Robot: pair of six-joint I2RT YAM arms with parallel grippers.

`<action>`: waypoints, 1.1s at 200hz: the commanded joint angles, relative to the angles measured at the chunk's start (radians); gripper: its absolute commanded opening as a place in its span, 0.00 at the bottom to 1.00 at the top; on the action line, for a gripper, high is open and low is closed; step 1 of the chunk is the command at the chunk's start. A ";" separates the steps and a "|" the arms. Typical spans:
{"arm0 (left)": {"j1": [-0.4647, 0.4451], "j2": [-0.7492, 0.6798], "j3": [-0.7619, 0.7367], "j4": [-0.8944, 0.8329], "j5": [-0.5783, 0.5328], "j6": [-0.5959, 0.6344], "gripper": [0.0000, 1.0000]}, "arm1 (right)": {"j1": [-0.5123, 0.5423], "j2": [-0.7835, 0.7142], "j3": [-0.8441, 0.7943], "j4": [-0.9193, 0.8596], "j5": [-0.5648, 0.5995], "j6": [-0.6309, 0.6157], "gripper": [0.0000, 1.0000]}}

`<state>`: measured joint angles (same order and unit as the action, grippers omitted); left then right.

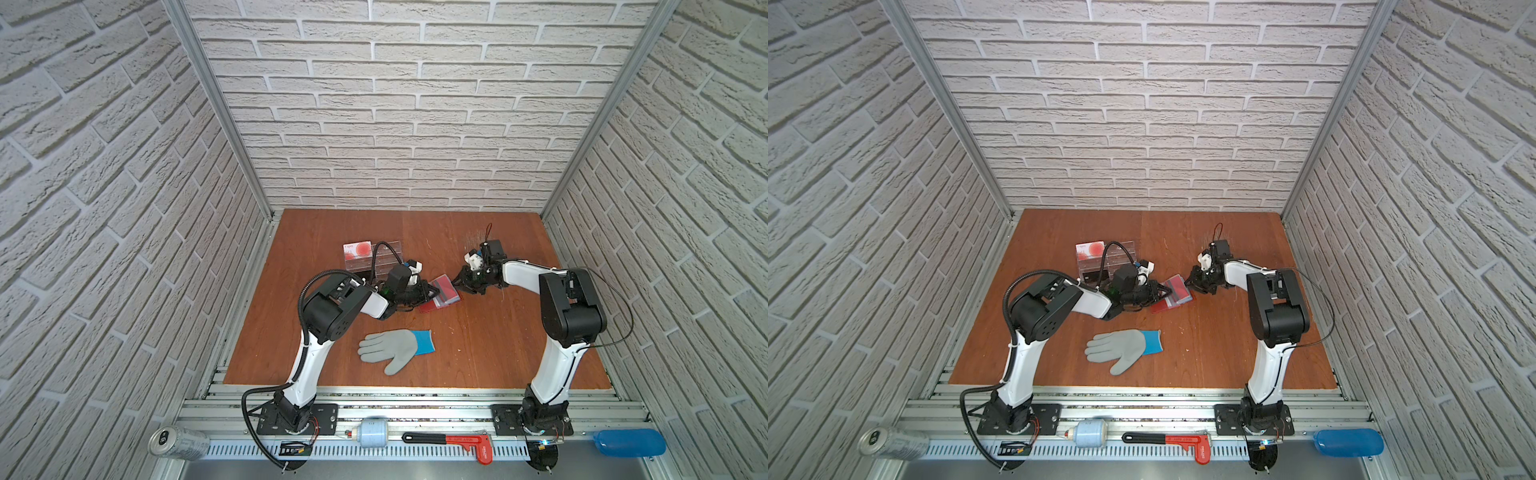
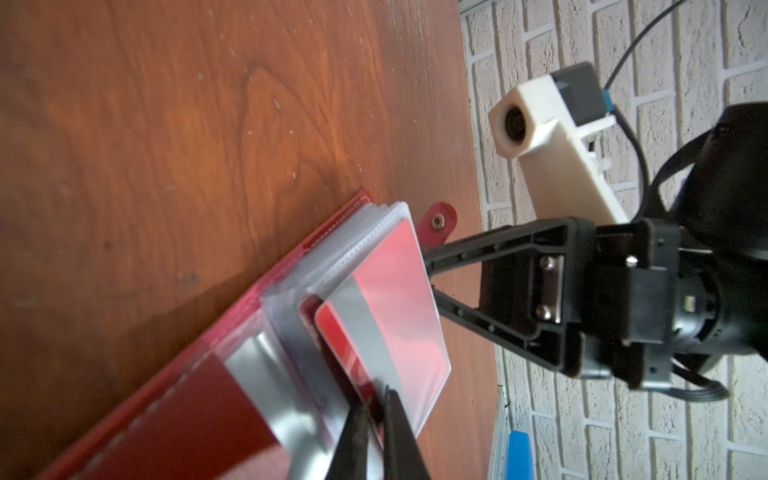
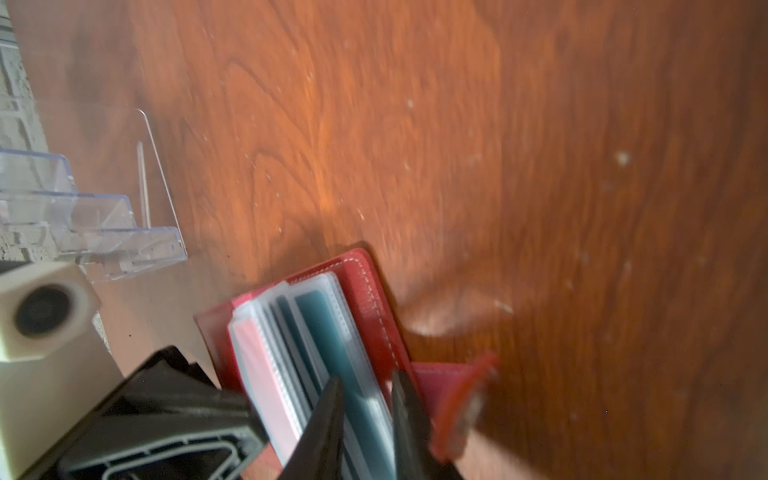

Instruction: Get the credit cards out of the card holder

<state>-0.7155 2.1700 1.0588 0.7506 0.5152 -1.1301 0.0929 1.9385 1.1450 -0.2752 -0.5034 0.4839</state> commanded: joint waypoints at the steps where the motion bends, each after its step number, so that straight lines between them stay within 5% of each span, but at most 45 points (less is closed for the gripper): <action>1: -0.035 -0.012 -0.004 0.072 0.039 -0.013 0.13 | 0.044 0.079 -0.034 -0.019 0.059 0.005 0.25; 220: -0.019 -0.020 -0.025 0.156 -0.174 -0.125 0.15 | 0.042 -0.031 -0.244 0.129 0.013 0.105 0.23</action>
<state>-0.7410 2.1700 1.0214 0.8227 0.4122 -1.2465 0.1047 1.8854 0.9710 0.0200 -0.4950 0.5735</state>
